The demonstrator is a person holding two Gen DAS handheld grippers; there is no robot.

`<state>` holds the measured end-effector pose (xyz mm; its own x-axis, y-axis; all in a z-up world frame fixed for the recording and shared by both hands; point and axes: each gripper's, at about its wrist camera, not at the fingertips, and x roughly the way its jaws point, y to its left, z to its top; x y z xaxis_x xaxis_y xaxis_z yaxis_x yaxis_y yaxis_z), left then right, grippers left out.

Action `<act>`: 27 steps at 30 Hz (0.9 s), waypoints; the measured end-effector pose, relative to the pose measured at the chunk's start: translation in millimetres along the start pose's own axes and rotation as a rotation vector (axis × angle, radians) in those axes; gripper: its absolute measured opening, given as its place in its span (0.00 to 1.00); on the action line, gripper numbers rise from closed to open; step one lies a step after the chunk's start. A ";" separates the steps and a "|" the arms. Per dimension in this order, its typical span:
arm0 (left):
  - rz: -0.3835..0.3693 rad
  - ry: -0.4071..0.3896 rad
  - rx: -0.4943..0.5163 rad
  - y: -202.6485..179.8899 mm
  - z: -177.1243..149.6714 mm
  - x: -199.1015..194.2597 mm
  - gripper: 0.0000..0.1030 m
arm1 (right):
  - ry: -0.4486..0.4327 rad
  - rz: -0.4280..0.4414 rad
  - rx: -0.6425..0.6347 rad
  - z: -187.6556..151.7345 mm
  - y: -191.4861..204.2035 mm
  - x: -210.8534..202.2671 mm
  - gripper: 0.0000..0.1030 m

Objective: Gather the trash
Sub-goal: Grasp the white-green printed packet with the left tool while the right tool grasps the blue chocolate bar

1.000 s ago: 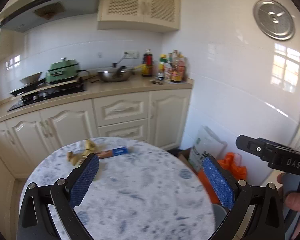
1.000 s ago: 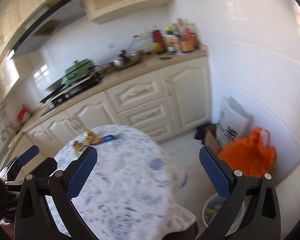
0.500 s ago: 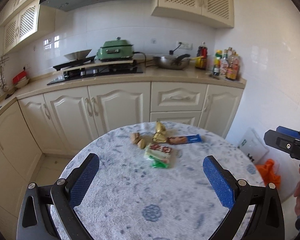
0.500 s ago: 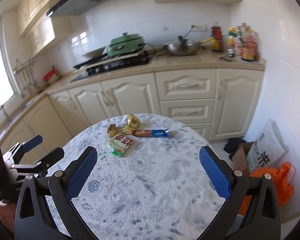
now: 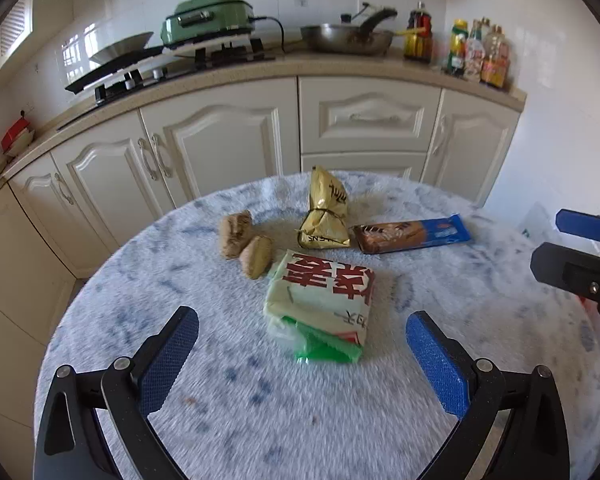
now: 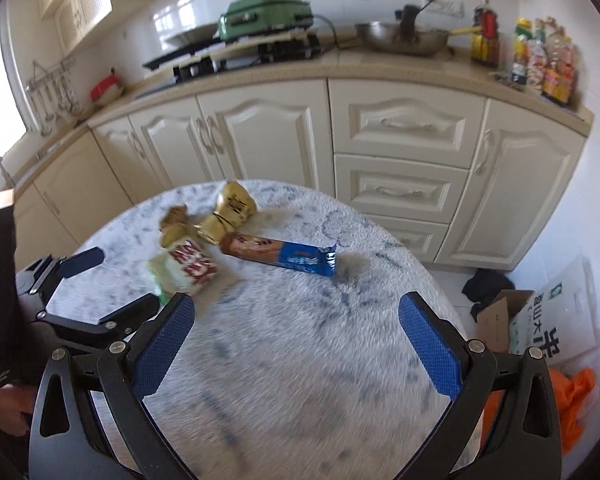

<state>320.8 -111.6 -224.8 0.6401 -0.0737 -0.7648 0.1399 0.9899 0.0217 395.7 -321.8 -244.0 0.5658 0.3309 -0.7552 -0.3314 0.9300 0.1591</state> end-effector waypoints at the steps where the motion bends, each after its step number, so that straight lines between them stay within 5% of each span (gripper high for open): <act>1: 0.008 0.015 0.004 -1.9 3.7 12.7 0.99 | 0.009 0.000 -0.006 0.9 -3.0 6.6 1.00; 6: -0.018 0.083 0.013 -10.0 16.3 57.1 0.92 | 0.055 0.020 -0.032 7.5 -15.1 41.7 1.00; 9: -0.065 0.056 0.003 -6.4 26.2 64.3 0.67 | 0.074 0.032 -0.096 18.1 -10.8 61.3 1.00; 13: -0.089 0.048 -0.002 -0.6 28.6 72.8 0.66 | 0.116 0.062 -0.207 33.3 -0.2 91.1 0.96; 18: -0.119 0.041 -0.029 14.7 24.1 74.8 0.65 | 0.150 0.123 -0.305 38.8 17.3 111.2 0.76; 23: -0.107 0.039 -0.096 36.6 18.0 74.4 0.64 | 0.153 0.139 -0.347 24.4 42.6 98.3 0.23; 27: -0.104 0.030 -0.115 42.8 10.7 65.5 0.64 | 0.152 0.137 -0.303 2.1 60.7 82.1 0.19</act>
<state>376.9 -75.4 -267.1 0.6034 -0.1749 -0.7780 0.1161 0.9845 -0.1313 423.6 -237.9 -295.1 0.3900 0.4003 -0.8293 -0.6179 0.7815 0.0866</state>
